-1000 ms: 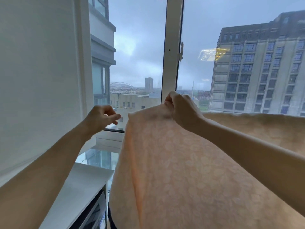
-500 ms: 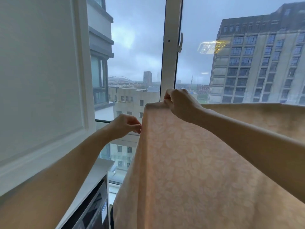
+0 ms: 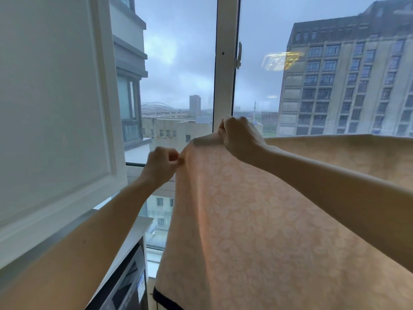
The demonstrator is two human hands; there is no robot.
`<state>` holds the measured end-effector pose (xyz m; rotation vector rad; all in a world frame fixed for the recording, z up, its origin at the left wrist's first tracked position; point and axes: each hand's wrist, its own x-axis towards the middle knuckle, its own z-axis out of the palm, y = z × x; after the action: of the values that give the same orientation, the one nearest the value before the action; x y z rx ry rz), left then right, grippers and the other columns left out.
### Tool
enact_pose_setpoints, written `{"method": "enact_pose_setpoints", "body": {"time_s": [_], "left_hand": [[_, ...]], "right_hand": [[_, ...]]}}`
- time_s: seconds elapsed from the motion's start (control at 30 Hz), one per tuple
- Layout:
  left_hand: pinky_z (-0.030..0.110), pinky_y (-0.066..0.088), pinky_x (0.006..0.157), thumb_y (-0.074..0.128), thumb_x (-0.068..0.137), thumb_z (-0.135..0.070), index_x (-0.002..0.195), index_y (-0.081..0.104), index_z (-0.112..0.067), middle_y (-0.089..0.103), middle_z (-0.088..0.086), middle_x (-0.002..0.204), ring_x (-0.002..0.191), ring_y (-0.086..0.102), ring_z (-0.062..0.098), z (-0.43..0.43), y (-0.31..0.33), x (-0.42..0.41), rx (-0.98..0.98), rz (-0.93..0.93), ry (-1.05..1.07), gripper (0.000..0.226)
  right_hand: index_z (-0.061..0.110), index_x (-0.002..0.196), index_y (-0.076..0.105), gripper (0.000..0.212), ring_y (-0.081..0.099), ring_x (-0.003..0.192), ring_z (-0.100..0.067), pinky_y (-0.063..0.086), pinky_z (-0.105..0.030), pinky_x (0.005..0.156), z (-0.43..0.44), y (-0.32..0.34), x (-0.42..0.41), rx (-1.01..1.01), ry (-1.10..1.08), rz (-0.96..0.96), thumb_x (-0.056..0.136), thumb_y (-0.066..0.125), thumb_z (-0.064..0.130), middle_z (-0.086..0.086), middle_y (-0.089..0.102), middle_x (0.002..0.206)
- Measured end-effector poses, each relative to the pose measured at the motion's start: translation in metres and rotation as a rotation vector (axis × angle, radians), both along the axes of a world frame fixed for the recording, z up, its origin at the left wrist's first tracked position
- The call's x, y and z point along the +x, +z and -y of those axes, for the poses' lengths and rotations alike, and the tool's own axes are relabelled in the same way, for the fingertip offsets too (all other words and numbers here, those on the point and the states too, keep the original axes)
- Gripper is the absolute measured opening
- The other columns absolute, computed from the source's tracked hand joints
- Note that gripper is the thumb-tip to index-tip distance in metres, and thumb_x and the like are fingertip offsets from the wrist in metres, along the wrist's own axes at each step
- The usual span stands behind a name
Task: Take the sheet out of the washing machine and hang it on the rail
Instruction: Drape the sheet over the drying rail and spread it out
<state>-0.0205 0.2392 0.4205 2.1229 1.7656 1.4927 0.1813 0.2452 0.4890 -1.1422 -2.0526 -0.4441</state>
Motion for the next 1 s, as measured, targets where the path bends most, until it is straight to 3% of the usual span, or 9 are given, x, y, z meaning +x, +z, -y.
{"method": "enact_pose_setpoints", "body": {"time_s": [0.17, 0.3, 0.4, 0.47, 0.57, 0.67, 0.73, 0.87, 1.0], "left_hand": [[0.032, 0.054, 0.07, 0.063, 0.09, -0.017, 0.09, 0.074, -0.002, 0.071, 0.01, 0.078, 0.068, 0.064, 0.021, -0.005, 0.033, 0.006, 0.223, 0.125, 0.079, 0.019], [0.037, 0.053, 0.071, 0.059, 0.092, -0.015, 0.082, 0.074, 0.0, 0.071, 0.018, 0.076, 0.07, 0.066, 0.029, -0.012, 0.023, 0.012, 0.099, 0.042, 0.076, 0.023], [0.03, 0.051, 0.076, 0.059, 0.09, -0.011, 0.089, 0.074, -0.007, 0.071, 0.01, 0.084, 0.081, 0.067, 0.024, -0.016, 0.009, 0.005, -0.117, 0.051, 0.054, 0.015], [0.032, 0.054, 0.08, 0.061, 0.09, -0.009, 0.093, 0.072, -0.008, 0.072, 0.009, 0.091, 0.081, 0.069, 0.021, -0.014, 0.009, 0.006, -0.132, 0.114, 0.0, 0.011], [0.031, 0.055, 0.08, 0.057, 0.092, -0.005, 0.101, 0.07, -0.006, 0.071, 0.008, 0.096, 0.082, 0.067, 0.019, -0.006, 0.022, 0.02, 0.078, 0.142, -0.029, 0.016], [0.014, 0.047, 0.069, 0.053, 0.094, -0.007, 0.111, 0.067, -0.009, 0.065, 0.0, 0.101, 0.091, 0.059, 0.014, -0.001, 0.031, 0.041, 0.143, 0.049, -0.071, 0.021], [0.008, 0.041, 0.071, 0.053, 0.095, -0.008, 0.114, 0.066, -0.009, 0.065, 0.0, 0.104, 0.093, 0.057, 0.011, 0.0, 0.029, 0.051, 0.179, -0.064, -0.077, 0.023], [0.027, 0.05, 0.09, 0.058, 0.093, -0.013, 0.112, 0.068, -0.007, 0.071, 0.007, 0.104, 0.092, 0.064, 0.018, 0.003, 0.024, 0.065, 0.366, -0.246, -0.052, 0.022], [0.023, 0.05, 0.082, 0.058, 0.094, -0.017, 0.105, 0.07, -0.006, 0.073, 0.006, 0.095, 0.081, 0.067, 0.017, -0.001, 0.026, 0.08, 0.398, -0.24, -0.062, 0.02]], "right_hand": [[0.004, 0.088, 0.062, 0.01, 0.054, 0.066, -0.025, 0.045, -0.03, 0.063, -0.01, 0.027, 0.01, 0.027, -0.087, -0.082, 0.089, 0.052, 0.006, -0.01, 0.062, 0.077], [0.013, 0.085, 0.065, 0.009, 0.059, 0.072, -0.025, 0.046, -0.03, 0.065, -0.006, 0.017, 0.022, -0.037, -0.079, -0.041, 0.089, 0.057, 0.014, -0.005, 0.063, 0.077], [0.015, 0.087, 0.066, 0.007, 0.063, 0.071, -0.023, 0.049, -0.029, 0.065, -0.001, 0.013, 0.037, 0.006, -0.06, -0.017, 0.089, 0.059, 0.017, -0.003, 0.068, 0.078], [0.014, 0.089, 0.067, 0.007, 0.066, 0.074, -0.021, 0.053, -0.03, 0.069, 0.001, 0.014, 0.05, -0.025, -0.027, 0.001, 0.089, 0.061, 0.016, -0.004, 0.071, 0.081], [0.015, 0.086, 0.068, 0.007, 0.066, 0.076, -0.023, 0.057, -0.038, 0.073, 0.002, 0.014, 0.067, -0.071, -0.007, 0.04, 0.086, 0.064, 0.02, -0.006, 0.071, 0.084], [0.016, 0.086, 0.068, 0.012, 0.066, 0.075, -0.024, 0.057, -0.041, 0.071, 0.005, 0.011, 0.08, -0.071, -0.027, 0.056, 0.087, 0.062, 0.026, -0.006, 0.07, 0.082], [0.016, 0.085, 0.068, 0.014, 0.065, 0.074, -0.024, 0.057, -0.041, 0.071, 0.009, 0.011, 0.09, -0.061, -0.047, 0.058, 0.087, 0.06, 0.028, -0.005, 0.07, 0.081], [0.013, 0.087, 0.068, 0.014, 0.066, 0.074, -0.02, 0.057, -0.038, 0.073, 0.019, 0.016, 0.118, -0.061, -0.053, 0.098, 0.089, 0.059, 0.023, -0.004, 0.07, 0.081], [0.013, 0.09, 0.068, 0.013, 0.066, 0.075, -0.017, 0.056, -0.033, 0.072, 0.026, 0.016, 0.146, -0.045, -0.051, 0.119, 0.09, 0.059, 0.022, -0.002, 0.071, 0.083]]}}
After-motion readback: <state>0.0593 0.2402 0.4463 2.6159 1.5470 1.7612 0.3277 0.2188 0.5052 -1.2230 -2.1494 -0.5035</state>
